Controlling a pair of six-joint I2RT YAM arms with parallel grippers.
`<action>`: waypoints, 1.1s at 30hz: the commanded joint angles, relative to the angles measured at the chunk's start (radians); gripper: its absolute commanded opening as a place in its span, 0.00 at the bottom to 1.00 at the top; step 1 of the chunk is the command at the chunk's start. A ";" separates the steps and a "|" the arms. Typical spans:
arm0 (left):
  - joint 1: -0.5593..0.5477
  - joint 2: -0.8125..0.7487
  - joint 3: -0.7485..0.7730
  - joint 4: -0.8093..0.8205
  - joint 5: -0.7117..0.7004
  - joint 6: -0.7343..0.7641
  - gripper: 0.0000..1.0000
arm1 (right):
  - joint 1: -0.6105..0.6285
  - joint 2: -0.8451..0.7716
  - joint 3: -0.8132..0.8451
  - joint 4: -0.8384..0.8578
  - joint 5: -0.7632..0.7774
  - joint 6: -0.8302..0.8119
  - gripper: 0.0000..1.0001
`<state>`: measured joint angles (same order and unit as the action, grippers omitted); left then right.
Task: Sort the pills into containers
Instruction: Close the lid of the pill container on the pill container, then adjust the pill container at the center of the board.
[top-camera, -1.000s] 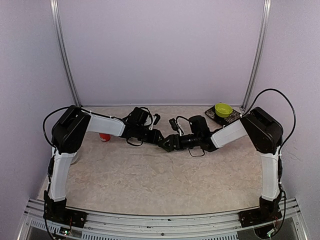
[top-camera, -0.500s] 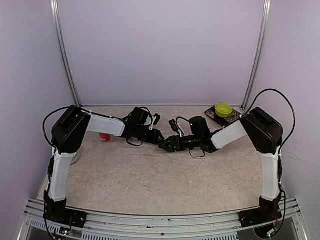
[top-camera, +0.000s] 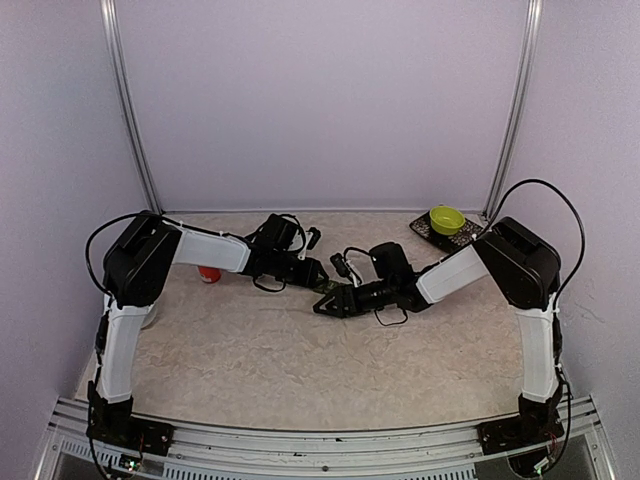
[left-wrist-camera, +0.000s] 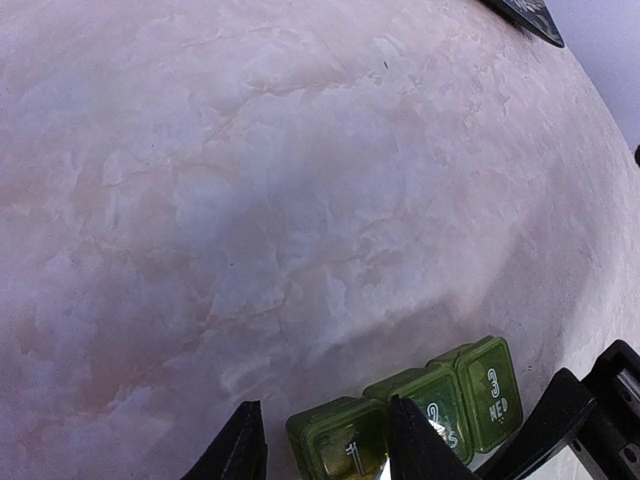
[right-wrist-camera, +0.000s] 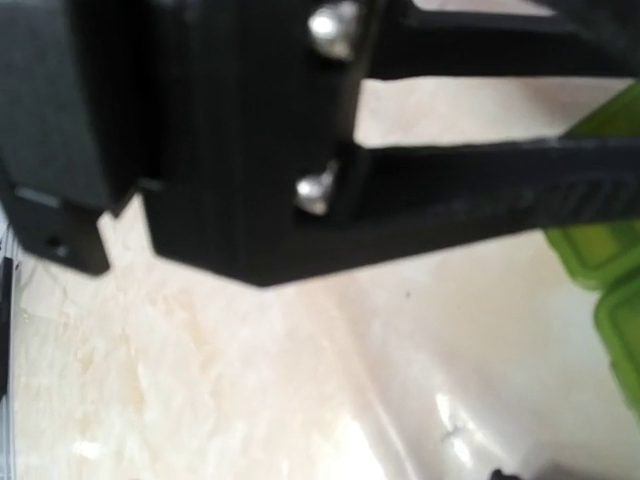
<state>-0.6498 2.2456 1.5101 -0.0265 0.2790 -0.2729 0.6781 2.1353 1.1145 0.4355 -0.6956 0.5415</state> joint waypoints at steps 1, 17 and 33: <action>-0.002 0.015 -0.002 -0.090 -0.033 0.004 0.42 | 0.003 -0.032 -0.009 -0.076 -0.029 -0.033 0.72; -0.006 -0.060 -0.057 -0.081 -0.055 -0.038 0.51 | -0.011 -0.154 -0.010 -0.235 0.196 -0.143 0.78; -0.022 -0.085 -0.085 -0.069 -0.046 -0.045 0.51 | -0.012 -0.122 0.039 -0.256 0.265 -0.179 0.81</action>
<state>-0.6640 2.1887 1.4448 -0.0616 0.2478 -0.3145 0.6716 2.0060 1.1202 0.1837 -0.4500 0.3813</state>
